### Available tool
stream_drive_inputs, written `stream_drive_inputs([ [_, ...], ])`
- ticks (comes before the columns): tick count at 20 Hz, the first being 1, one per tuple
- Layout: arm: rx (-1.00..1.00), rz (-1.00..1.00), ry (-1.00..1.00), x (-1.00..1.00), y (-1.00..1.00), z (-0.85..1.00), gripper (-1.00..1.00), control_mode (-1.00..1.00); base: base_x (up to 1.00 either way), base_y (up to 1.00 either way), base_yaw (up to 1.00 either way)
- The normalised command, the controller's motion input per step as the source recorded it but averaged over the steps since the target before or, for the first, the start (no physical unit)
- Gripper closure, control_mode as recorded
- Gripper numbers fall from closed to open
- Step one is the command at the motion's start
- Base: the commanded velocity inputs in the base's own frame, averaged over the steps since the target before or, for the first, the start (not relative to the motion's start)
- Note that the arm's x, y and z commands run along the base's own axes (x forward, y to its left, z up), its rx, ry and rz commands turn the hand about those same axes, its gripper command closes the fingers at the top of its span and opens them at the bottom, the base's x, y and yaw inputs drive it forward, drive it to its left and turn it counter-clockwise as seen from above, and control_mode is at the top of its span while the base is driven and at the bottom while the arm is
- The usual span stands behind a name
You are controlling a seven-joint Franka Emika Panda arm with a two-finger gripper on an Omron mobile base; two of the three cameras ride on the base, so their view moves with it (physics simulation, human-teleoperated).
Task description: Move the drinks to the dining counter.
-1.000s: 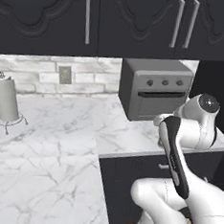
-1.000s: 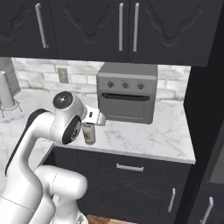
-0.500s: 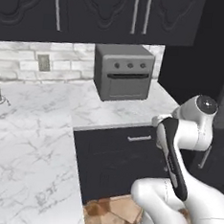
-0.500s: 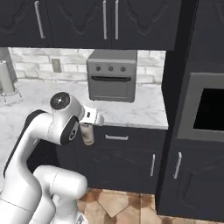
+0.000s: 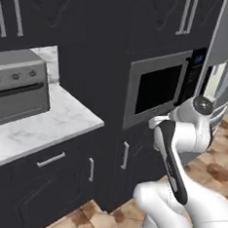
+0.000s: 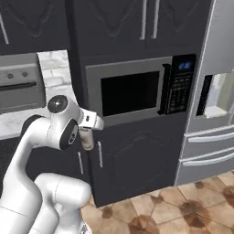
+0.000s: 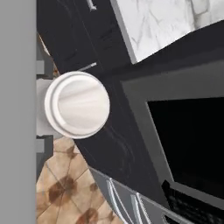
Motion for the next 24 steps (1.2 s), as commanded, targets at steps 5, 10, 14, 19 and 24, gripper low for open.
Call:
stream_drive_inputs([
  [5, 0.0, 0.0, 0.0, 0.0, 0.0, 0.0, 1.0, 1.0, 0.0, -0.81, -0.73],
  [10, 0.0, 0.0, 0.0, 0.0, 0.0, 0.0, 1.0, 1.0, 0.02, -0.87, -0.72],
  [14, 0.0, 0.0, 0.0, 0.0, 0.0, 0.0, 1.0, 1.0, 0.0, -0.88, -0.7],
  [19, 0.0, 0.0, 0.0, 0.0, 0.0, 0.0, 1.0, 1.0, 0.01, -0.87, -0.67],
  [24, 0.0, 0.0, 0.0, 0.0, 0.0, 0.0, 1.0, 1.0, 0.0, -0.84, -0.69],
])
